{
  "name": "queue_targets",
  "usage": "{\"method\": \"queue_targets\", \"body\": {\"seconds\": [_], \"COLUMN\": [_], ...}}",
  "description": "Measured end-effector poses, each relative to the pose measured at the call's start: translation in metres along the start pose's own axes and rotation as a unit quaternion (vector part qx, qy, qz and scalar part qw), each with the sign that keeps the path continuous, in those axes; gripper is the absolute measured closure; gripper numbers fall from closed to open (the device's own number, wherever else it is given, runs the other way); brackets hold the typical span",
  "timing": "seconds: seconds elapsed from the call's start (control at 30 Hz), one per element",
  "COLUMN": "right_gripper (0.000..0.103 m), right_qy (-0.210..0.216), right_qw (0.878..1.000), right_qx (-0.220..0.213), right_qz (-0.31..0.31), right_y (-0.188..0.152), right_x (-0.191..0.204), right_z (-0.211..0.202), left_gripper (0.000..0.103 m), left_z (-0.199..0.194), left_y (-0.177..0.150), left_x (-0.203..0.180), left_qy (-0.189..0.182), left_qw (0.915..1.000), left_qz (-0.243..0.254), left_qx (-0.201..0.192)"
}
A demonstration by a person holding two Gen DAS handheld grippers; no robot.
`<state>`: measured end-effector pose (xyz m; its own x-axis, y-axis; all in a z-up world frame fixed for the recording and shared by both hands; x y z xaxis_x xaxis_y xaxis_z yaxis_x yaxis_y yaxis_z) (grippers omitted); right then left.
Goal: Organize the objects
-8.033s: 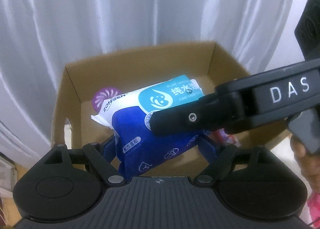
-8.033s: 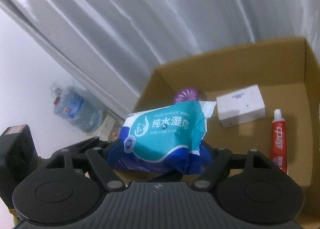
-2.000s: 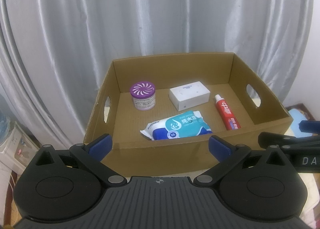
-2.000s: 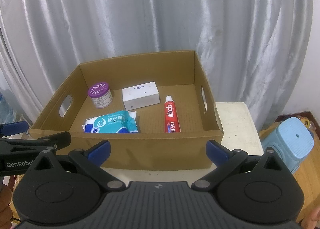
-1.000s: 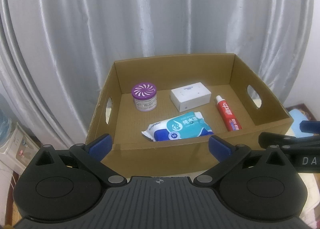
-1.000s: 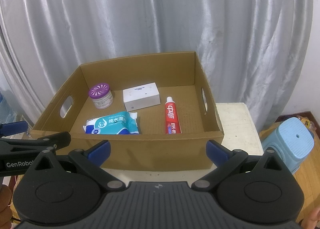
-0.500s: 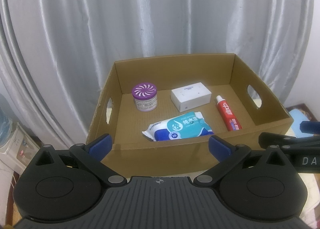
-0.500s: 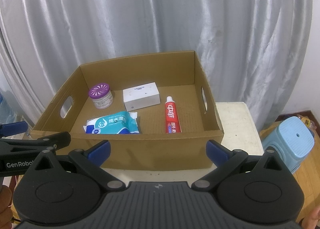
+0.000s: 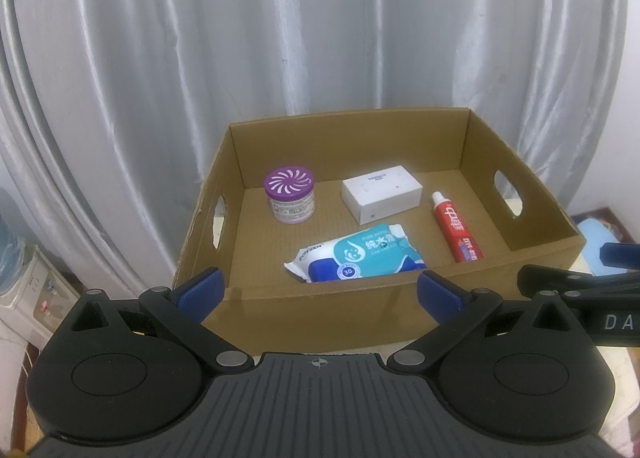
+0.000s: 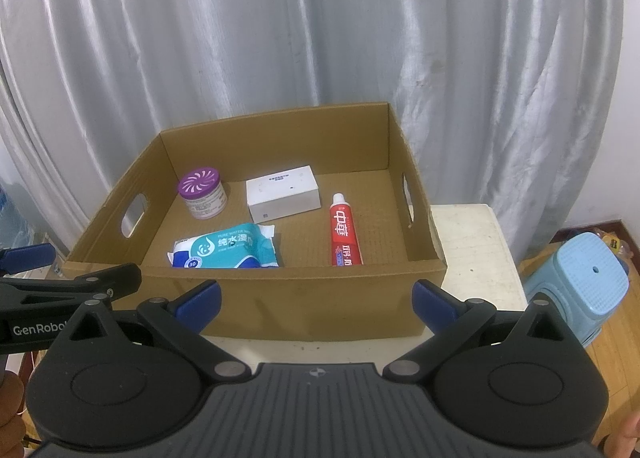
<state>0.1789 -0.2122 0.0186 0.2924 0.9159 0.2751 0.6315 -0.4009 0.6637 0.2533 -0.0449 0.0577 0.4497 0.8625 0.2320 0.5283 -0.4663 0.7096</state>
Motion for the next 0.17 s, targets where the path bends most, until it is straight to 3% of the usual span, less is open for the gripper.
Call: {"method": "queue_targets", "body": {"seconds": [0.17], "right_gripper": [0.000], "right_qy": [0.000], "right_qw": [1.000], "right_qx": [0.000], "right_qz": [0.000], "right_y": [0.0005], "right_x": [0.0007], "right_z": [-0.0005], "left_gripper": [0.000], "left_z": [0.0004], "left_y": [0.0002], "left_x": [0.0001], "left_qy": [0.000], "left_qw": [1.0000], "left_qz": [0.001], "left_qx": [0.000]}}
Point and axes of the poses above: each gripper's, at about its wrist camera, not at the fingertips, and z roughly the way its jaws point, x to its left, y to its top, the point moved 10 cm from there along z, roughly the way its jaws point, and after that the axes turned 13 degrees about z, right-handed, at the moved point
